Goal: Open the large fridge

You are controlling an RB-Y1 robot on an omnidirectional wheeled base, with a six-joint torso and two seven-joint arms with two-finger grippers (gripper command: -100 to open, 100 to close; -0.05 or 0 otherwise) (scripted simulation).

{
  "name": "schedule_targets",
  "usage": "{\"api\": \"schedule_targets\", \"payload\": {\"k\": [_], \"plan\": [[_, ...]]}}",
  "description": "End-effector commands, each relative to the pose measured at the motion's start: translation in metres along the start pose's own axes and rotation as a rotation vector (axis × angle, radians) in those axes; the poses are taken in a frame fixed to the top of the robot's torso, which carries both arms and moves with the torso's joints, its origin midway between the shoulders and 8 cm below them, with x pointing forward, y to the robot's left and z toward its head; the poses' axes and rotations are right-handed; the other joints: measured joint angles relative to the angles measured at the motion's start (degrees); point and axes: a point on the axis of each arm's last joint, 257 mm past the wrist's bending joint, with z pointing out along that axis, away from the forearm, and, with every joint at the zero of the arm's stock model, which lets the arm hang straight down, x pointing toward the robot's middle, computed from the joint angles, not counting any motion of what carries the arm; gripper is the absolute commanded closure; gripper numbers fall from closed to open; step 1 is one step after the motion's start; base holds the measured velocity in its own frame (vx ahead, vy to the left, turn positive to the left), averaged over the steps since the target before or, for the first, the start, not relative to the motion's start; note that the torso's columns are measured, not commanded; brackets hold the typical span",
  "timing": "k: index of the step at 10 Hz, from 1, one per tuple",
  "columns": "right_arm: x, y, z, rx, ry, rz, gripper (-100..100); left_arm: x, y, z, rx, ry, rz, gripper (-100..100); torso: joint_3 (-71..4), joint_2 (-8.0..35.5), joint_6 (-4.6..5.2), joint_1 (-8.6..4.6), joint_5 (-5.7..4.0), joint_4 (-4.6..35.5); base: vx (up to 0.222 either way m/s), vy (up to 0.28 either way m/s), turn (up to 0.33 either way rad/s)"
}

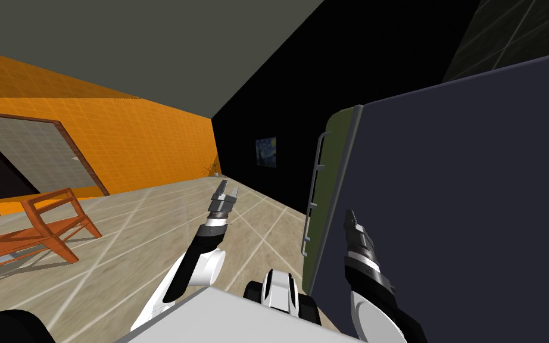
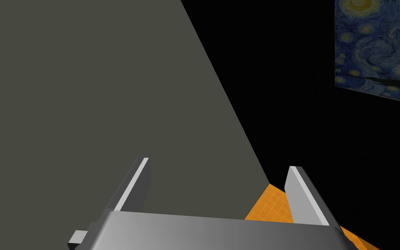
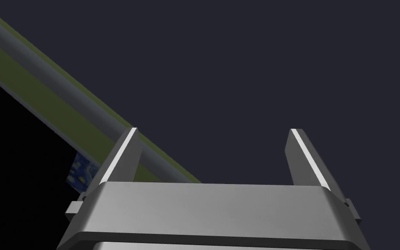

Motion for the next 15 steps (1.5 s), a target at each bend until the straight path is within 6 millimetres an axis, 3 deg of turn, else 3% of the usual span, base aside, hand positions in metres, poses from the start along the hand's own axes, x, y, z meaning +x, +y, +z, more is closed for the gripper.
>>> {"api": "schedule_targets", "payload": {"k": [1,4,15], "plan": [[-0.021,0.004,-0.003,-0.020,-0.052,0.066,-100,0.000,0.000,0.000,0.000,0.000,0.000,0,0.00,0.03,0.04,-0.03,0.02,0.04,0.000,0.013,-0.013],[-0.036,0.012,-0.007,-0.077,-0.076,0.222,-100,0.000,0.000,0.000,0.000,0.000,0.000,0,-0.14,-0.25,-0.05,0.05,0.01,-0.04,0.028,0.038,0.041],[-0.057,0.022,-0.014,-0.168,-0.095,0.441,-100,0.000,0.000,0.000,0.000,0.000,0.000,0,-0.34,-0.67,-0.46,0.21,0.02,-0.01,0.014,0.012,0.013]]}}
